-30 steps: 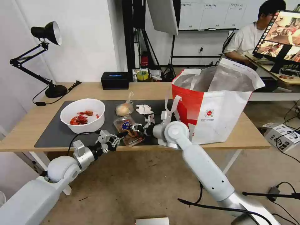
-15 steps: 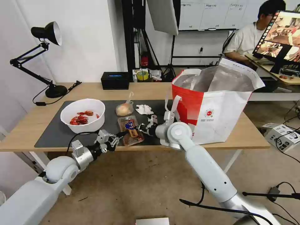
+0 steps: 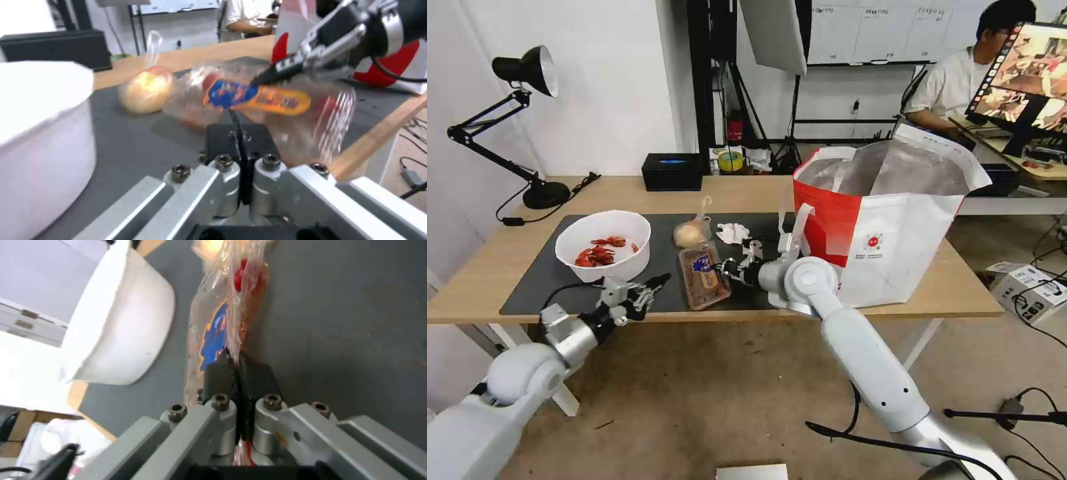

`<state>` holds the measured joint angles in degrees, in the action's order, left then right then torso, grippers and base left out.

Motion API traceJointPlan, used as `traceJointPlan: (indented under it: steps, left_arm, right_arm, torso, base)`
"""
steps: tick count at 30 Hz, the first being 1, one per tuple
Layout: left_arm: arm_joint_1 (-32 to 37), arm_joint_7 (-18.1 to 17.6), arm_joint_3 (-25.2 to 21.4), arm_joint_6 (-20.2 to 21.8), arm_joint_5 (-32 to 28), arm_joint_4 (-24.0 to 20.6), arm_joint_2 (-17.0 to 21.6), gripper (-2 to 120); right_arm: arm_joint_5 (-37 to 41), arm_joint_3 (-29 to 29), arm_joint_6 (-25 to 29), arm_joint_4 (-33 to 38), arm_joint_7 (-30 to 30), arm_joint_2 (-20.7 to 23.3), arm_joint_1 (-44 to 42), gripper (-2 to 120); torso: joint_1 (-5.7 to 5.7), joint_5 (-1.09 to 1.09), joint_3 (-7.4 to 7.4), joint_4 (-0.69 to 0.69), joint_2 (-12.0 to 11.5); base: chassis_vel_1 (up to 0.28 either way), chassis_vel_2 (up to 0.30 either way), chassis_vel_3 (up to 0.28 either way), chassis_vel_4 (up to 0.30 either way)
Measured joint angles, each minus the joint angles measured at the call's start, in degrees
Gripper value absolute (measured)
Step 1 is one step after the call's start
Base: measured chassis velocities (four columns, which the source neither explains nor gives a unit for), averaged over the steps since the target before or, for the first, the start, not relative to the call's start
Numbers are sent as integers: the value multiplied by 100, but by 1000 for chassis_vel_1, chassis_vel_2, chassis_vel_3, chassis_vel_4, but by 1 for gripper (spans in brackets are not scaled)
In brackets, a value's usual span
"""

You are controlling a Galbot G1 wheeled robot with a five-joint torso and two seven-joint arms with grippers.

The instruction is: Pick up the trash from the table and place it into the takeout bag.

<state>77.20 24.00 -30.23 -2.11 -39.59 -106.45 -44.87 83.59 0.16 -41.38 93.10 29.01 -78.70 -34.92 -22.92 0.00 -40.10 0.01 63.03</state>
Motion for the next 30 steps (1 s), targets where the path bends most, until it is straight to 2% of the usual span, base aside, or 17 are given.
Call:
traceJointPlan:
  steps: [7, 9, 11, 13, 14, 18, 19, 22, 23, 26, 27, 30]
  left_arm:
    - [481, 0, -403, -9, 53, -196, -267, 2]
    - [634, -2, -582, -11, 79, -246, -368, 12]
    - [706, -3, -651, -23, 87, -256, -401, 15]
    - [896, -14, -831, -90, 150, -254, -508, 26]
    - [896, -14, -831, -90, 150, -254, -508, 26]
    - [1066, -132, -1028, -144, 176, -282, -682, 45]
    - [1066, -132, -1028, -144, 176, -282, -682, 45]
    - [1096, -227, -1084, -149, 161, -369, -792, 61]
    - [1096, -227, -1084, -149, 161, -369, -792, 61]
    - [1139, -294, -1112, -149, 154, -417, -872, 74]
    - [1139, -294, -1112, -149, 154, -417, -872, 74]
    - [1197, -312, -1128, -170, 153, -430, -936, 89]
  right_arm:
    - [11, 101, 3, 280, -81, 30, -20, 0]
    - [9, 169, 5, 425, -125, 65, -24, 0]
    - [8, 203, 7, 492, -150, 82, -24, 0]
    - [7, 300, 52, 743, -264, 183, -25, 0]
    - [7, 300, 52, 743, -264, 183, -25, 0]
    - [25, 481, 264, 1182, -455, 417, 32, 0]
    - [25, 481, 264, 1182, -455, 417, 32, 0]
    - [74, 678, 604, 1454, -467, 565, 112, 0]
    - [74, 678, 604, 1454, -467, 565, 112, 0]
    - [95, 863, 981, 1654, -380, 705, 189, 0]
    - [95, 863, 981, 1654, -380, 705, 189, 0]
    - [139, 1076, 1368, 1821, -213, 869, 297, 0]
  torso:
    - [0, 0, 0, -1, -1]
    - [0, 0, 0, -1, -1]
    - [0, 0, 0, -1, 0]
    - [0, 0, 0, 0, 0]
    - [0, 0, 0, 0, 0]
    - [0, 0, 0, -1, 0]
    - [0, 0, 0, -1, 0]
    - [0, 1, 0, -1, 0]
    - [0, 1, 0, -1, 0]
    - [0, 1, 0, -1, 0]
    - [0, 1, 0, -1, 0]
    - [0, 1, -1, -1, 0]
  base:
    - [0, 0, 0, 0]
    - [0, 0, 0, 0]
    - [0, 0, 0, 0]
    - [0, 0, 0, 0]
    - [0, 0, 0, 0]
    - [0, 0, 0, 0]
    - [0, 0, 0, 0]
    - [0, 0, 0, 0]
    - [0, 0, 0, 0]
    - [0, 0, 0, 0]
    - [0, 0, 0, 0]
    - [0, 0, 0, 0]
